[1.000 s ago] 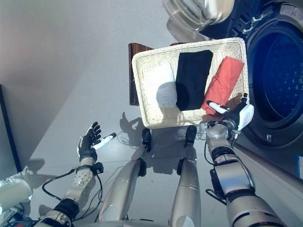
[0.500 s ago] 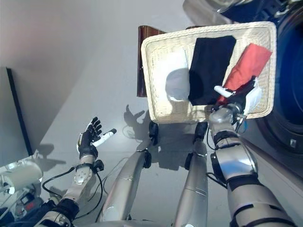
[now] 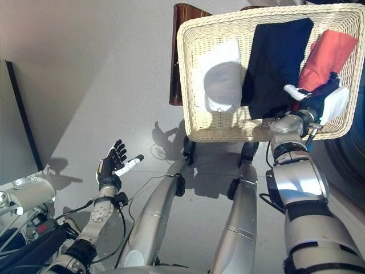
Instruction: Pick up the clothes and place them into the washing machine
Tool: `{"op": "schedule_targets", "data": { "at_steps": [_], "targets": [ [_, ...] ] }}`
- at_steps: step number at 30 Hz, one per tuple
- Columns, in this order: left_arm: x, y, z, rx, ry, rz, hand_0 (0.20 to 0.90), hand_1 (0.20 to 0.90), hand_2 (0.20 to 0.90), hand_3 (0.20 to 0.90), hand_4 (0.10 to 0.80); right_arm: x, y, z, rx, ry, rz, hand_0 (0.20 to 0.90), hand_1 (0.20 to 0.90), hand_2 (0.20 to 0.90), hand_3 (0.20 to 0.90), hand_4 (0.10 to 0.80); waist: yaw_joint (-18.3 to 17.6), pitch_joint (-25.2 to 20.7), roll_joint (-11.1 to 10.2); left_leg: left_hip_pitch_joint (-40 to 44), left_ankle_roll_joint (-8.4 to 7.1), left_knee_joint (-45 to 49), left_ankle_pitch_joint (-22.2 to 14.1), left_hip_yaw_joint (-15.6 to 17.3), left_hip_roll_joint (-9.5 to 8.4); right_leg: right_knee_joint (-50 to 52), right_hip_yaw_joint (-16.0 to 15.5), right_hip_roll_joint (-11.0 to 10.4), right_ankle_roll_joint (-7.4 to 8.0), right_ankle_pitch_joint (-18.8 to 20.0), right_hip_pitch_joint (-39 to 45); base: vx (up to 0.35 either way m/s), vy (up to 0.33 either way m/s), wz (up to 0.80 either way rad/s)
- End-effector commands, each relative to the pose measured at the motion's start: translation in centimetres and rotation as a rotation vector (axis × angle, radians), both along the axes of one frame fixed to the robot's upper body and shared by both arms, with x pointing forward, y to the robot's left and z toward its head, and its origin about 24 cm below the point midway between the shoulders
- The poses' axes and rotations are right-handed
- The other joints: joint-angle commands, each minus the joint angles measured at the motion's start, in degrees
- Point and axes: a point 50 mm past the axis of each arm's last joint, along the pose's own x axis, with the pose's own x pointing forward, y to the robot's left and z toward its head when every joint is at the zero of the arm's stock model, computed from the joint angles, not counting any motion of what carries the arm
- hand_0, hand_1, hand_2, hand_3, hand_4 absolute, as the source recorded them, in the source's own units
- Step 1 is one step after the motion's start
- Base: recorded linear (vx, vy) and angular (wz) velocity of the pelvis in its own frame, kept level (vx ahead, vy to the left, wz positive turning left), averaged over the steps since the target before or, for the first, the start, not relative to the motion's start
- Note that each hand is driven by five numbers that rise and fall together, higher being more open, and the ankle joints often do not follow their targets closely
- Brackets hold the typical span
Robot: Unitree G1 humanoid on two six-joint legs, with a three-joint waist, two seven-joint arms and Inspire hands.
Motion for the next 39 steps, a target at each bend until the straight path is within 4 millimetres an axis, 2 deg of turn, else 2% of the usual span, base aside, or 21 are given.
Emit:
{"op": "schedule_targets", "data": {
  "at_steps": [1,9,12,13,16,17,18,26,32,39],
  "targets": [
    [0.2,2.4,2.2,0.047,-0.117,0.072,0.9,0.9,0.9,0.9,0.8,0.5,-0.1,2.6,-0.119,-0.004,0.028,0.2,0.2,0.2,0.2,0.3,1.5,2.3,3.7,-1.1,-2.39,2.5,-4.6,-0.9,-1.02,3.7,0.1,1.9,-1.6,-6.2,3.0,0.0,0.0,0.0],
    [0.4,2.4,2.0,0.039,-0.106,0.075,0.9,0.9,0.9,0.9,0.8,0.7,0.8,1.4,-0.083,-0.025,0.078,0.2,0.2,0.2,0.2,0.3,0.7,2.3,3.6,0.2,-2.41,1.5,-4.3,-0.5,-0.6,2.2,0.6,2.3,-1.54,-5.4,4.3,0.002,-0.001,-0.03],
    [0.3,2.4,1.7,0.033,-0.093,0.076,0.9,0.9,0.9,0.9,0.8,1.0,1.9,0.6,-0.033,-0.066,0.139,0.2,0.2,0.2,0.2,0.3,0.0,1.9,3.4,1.7,-2.55,0.1,-3.9,-0.3,-0.11,0.3,0.5,2.5,-1.38,-4.7,5.9,-0.029,-0.01,-0.08],
    [0.3,2.5,1.6,0.034,-0.087,0.078,0.9,0.9,0.9,0.9,0.8,1.1,2.3,0.3,-0.021,-0.075,0.157,0.2,0.2,0.2,0.2,0.3,-0.3,2.2,3.2,1.6,-2.3,-0.6,-1.7,0.2,0.09,-0.9,0.1,2.5,-1.75,-2.4,6.0,-0.094,-0.001,-0.1],
    [0.3,2.6,1.3,0.028,-0.075,0.082,0.9,0.9,0.9,0.9,0.8,1.3,3.4,-0.7,0.046,-0.122,0.214,0.2,0.2,0.2,0.2,0.3,-1.0,1.8,2.7,3.3,-2.54,-2.2,-1.1,0.4,0.23,-3.1,-0.2,2.7,-1.57,-1.6,8.0,0.012,-0.014,-0.12],
    [0.2,2.6,1.2,0.029,-0.073,0.082,0.9,0.9,0.9,0.9,0.8,1.3,3.4,-0.7,0.046,-0.121,0.213,0.2,0.2,0.2,0.2,0.3,-0.9,1.4,2.6,4.1,-2.82,-2.1,-3.0,-0.1,0.16,-2.8,0.3,2.8,-1.14,-3.4,8.6,0.02,-0.027,-0.12],
    [0.1,2.9,0.9,0.022,-0.058,0.092,0.9,0.9,0.9,0.9,0.8,1.4,4.0,-1.2,0.085,-0.149,0.242,0.2,0.2,0.2,0.2,0.3,-1.4,1.5,2.3,4.9,-2.68,-3.6,-0.7,0.3,0.36,-4.6,-0.3,3.0,-1.42,-1.1,9.6,0.008,-0.04,-0.1],
    [-1.0,3.7,-0.6,0.001,0.008,0.125,0.9,0.9,0.9,0.9,0.8,0.6,5.4,-5.0,0.247,-0.172,0.312,0.2,0.2,0.2,0.2,0.3,-2.2,-0.6,1.0,11.9,-3.39,-8.3,0.9,0.0,0.49,-10.5,-1.5,3.0,-0.91,0.5,17.3,0.01,-0.037,-0.03],
    [-1.7,4.2,-1.7,0.019,0.066,0.132,0.9,0.9,0.9,0.9,0.8,-0.2,4.4,-6.8,0.235,-0.074,0.268,0.2,0.2,0.2,0.2,0.3,-1.8,-2.4,0.1,15.0,-3.36,-8.7,0.7,-0.1,0.44,-12.9,-1.8,3.0,-0.79,1.2,21.3,0.02,-0.022,-0.01],
    [-2.1,4.3,-2.4,0.025,0.104,0.132,0.9,0.9,0.9,0.9,0.8,-0.7,4.4,-8.0,0.243,-0.045,0.265,0.2,0.2,0.2,0.2,0.3,-2.1,-3.5,-0.2,15.9,-3.26,-8.6,0.7,0.0,0.59,-13.0,-1.5,3.5,-0.88,1.0,22.2,0.0,0.0,0.0]
  ]
}}
